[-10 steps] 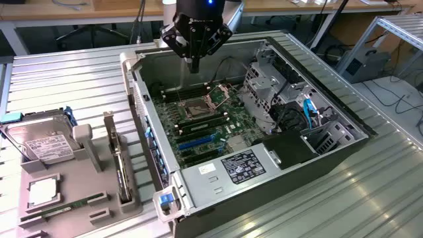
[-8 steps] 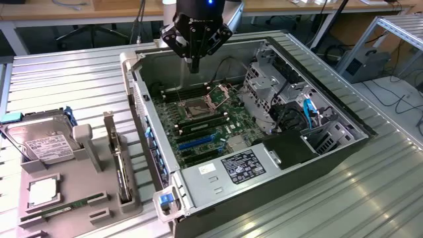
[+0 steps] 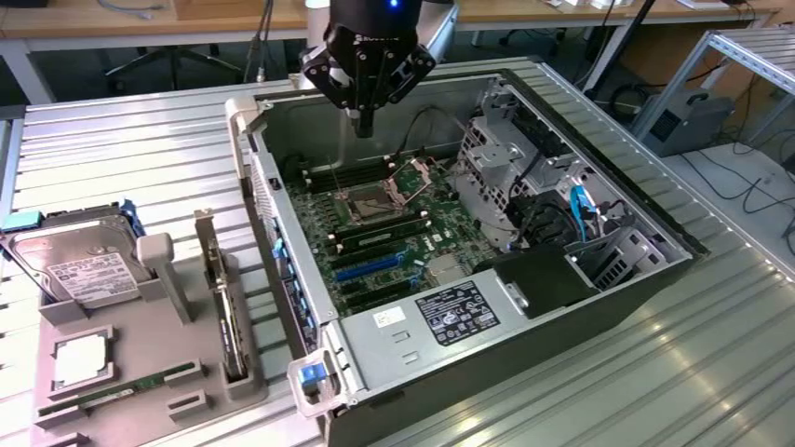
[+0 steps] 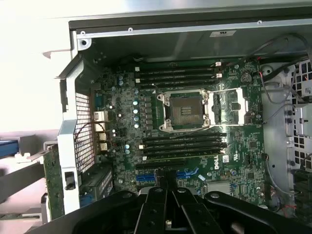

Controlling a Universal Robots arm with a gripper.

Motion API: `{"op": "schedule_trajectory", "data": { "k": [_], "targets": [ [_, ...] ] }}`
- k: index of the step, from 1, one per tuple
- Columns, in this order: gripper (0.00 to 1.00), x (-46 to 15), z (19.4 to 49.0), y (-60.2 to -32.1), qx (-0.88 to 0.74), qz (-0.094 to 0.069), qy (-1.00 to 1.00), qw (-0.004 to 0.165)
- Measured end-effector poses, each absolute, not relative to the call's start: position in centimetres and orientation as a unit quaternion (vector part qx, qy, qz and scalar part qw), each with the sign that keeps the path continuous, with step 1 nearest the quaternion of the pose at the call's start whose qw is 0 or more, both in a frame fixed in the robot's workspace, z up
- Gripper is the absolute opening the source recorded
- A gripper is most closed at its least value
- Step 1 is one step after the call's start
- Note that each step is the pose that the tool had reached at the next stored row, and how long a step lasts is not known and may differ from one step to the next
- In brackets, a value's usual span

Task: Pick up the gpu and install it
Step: 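Reach for the gpu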

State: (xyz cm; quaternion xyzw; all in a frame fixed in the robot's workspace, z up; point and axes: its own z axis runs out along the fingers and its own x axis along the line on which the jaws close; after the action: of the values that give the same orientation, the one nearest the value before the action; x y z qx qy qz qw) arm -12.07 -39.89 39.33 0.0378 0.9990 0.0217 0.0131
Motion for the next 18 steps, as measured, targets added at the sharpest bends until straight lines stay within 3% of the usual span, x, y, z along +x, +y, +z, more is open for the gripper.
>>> {"op": "schedule_trajectory", "data": {
  "k": [18],
  "targets": [
    [0.11, -16.3, 39.3, -39.9, 0.038, 0.022, 0.999, 0.013]
  ]
}}
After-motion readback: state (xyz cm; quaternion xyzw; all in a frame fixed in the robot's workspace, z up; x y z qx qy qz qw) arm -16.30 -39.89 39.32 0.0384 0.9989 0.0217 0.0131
